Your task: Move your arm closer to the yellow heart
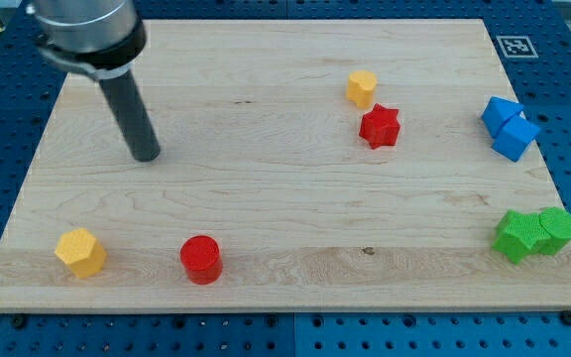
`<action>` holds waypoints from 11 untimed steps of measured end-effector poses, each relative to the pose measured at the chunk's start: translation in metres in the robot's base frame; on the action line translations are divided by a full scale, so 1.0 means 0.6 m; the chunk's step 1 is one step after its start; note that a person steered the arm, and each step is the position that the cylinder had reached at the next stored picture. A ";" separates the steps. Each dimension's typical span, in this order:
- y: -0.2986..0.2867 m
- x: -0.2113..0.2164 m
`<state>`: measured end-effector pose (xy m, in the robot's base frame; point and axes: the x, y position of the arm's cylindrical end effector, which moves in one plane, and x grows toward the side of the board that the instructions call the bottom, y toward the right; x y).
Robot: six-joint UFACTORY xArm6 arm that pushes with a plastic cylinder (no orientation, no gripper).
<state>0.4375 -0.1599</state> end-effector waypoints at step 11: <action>0.425 -0.190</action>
